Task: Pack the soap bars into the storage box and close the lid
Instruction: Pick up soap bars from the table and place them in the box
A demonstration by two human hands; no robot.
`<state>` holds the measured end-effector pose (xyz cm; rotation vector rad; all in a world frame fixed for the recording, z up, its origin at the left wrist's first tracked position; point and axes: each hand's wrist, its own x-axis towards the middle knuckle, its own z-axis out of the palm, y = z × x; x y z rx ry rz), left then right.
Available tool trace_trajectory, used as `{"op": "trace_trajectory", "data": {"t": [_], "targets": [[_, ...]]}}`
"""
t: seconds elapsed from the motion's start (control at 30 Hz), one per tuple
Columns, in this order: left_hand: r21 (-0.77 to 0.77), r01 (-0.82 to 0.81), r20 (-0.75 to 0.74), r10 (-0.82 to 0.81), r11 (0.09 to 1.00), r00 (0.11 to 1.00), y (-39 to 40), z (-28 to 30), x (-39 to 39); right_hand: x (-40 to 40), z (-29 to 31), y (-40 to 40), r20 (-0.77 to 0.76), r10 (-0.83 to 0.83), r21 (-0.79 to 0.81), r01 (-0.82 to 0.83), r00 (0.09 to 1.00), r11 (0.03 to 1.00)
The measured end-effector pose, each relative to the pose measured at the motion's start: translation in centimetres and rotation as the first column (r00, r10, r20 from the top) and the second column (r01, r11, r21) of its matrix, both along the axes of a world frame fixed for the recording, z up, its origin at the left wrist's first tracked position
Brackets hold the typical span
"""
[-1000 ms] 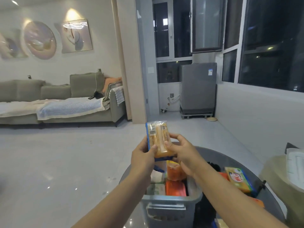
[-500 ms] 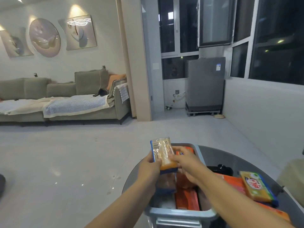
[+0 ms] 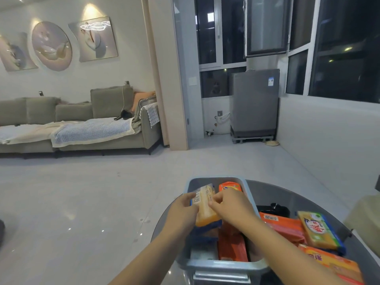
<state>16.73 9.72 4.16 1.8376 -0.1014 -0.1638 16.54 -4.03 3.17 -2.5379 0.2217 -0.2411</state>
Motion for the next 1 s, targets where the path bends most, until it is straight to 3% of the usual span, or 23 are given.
{"op": "trace_trajectory", "data": {"t": [0.13,0.2,0.4,0.6,0.73,1.0], "targets": [[0.131,-0.003,0.22,-0.026,0.991,0.975,1.4,-0.3,-0.3,-0.6,0.5,-1.5,-0.016,0.153,0.04,-0.152,0.988,0.988],[0.207,-0.022,0.256,-0.032,0.978,0.966,1.9,-0.8,0.1,-0.8,0.2,-2.1,-0.054,0.194,0.031,-0.192,0.98,0.981],[0.121,0.004,0.087,-0.015,0.993,0.996,2.3,-2.6,1.8,-0.5,-1.3,-2.1,0.005,0.254,-0.134,-0.251,0.967,0.959],[0.023,0.05,0.097,-0.052,0.998,0.994,2.7,-3.5,2.1,-0.5,-1.0,-1.1,-0.05,0.366,-0.323,-0.362,0.929,0.874],[-0.084,0.058,0.063,-0.053,0.995,0.997,2.7,-3.8,2.1,-0.4,-0.7,0.1,-0.025,0.362,-0.55,-0.315,0.932,0.774],[-0.126,0.059,0.029,-0.055,0.99,0.998,2.8,-4.4,2.3,0.8,-1.6,0.3,-0.039,0.316,-0.533,-0.287,0.948,0.796]]}}
